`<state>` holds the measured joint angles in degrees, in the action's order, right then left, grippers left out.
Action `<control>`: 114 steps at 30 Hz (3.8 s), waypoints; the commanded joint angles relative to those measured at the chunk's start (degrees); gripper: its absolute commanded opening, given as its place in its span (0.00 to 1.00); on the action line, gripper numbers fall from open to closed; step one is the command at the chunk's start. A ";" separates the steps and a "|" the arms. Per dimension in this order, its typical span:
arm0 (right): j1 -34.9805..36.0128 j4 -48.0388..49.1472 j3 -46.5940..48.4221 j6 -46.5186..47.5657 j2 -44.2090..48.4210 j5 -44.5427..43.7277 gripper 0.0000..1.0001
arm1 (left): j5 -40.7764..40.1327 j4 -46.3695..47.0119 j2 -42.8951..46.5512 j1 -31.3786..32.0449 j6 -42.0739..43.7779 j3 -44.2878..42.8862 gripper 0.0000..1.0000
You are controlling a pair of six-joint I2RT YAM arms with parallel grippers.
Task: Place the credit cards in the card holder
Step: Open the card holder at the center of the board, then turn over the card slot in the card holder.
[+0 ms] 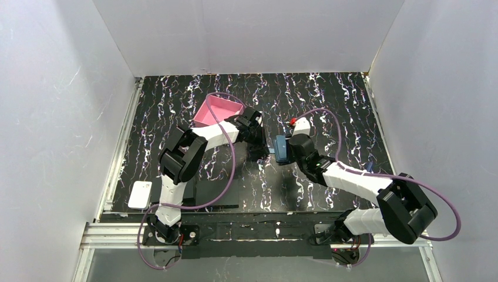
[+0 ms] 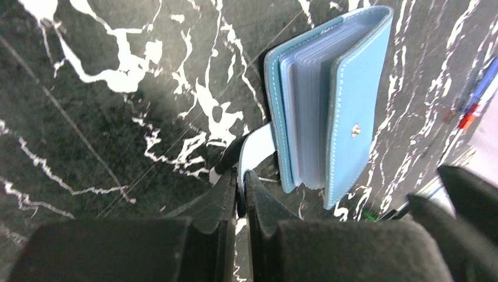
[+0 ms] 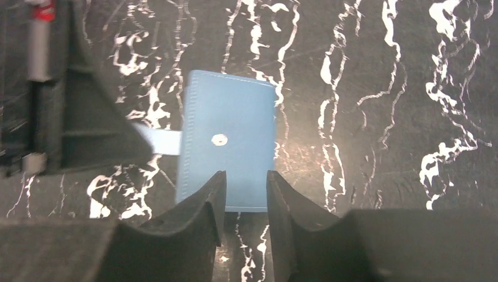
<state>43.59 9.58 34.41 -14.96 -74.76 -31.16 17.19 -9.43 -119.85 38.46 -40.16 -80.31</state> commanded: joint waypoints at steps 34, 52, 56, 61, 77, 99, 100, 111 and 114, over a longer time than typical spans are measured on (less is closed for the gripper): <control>-2.18 -9.50 7.54 -3.19 -5.73 3.84 0.43 | 11.86 -12.85 6.91 -2.81 5.93 1.78 0.00; -15.03 -15.26 10.25 3.25 -14.27 16.09 0.60 | 10.38 -15.44 6.05 -2.86 8.42 0.22 0.00; -14.96 -18.06 12.48 2.61 -17.63 13.19 0.59 | 10.62 -15.68 5.74 -2.86 8.60 0.13 0.00; -14.81 -19.59 12.55 4.25 -9.83 15.85 0.68 | 10.93 -15.68 5.47 -2.87 8.65 -0.13 0.00; 1.37 -22.62 20.54 10.56 -6.46 14.15 0.76 | 12.52 -14.83 5.33 -2.86 7.99 -0.04 0.00; 7.02 -20.60 20.71 12.45 -14.83 8.07 0.58 | 12.62 -14.74 5.65 -2.82 8.08 0.12 0.00; 7.11 -20.84 20.66 12.66 -15.06 7.36 0.58 | 12.68 -14.74 5.67 -2.86 8.08 0.08 0.00; 7.12 -18.07 17.63 12.50 -17.21 4.72 0.53 | 12.60 -14.83 5.27 -2.86 8.18 0.00 0.00; 7.12 -16.71 16.83 12.42 -17.83 4.65 0.54 | 12.45 -14.83 5.31 -2.83 8.26 0.04 0.00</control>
<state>50.65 -10.04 52.60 -2.70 -91.35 -24.67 28.71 -23.18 -117.16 35.75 -32.58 -78.83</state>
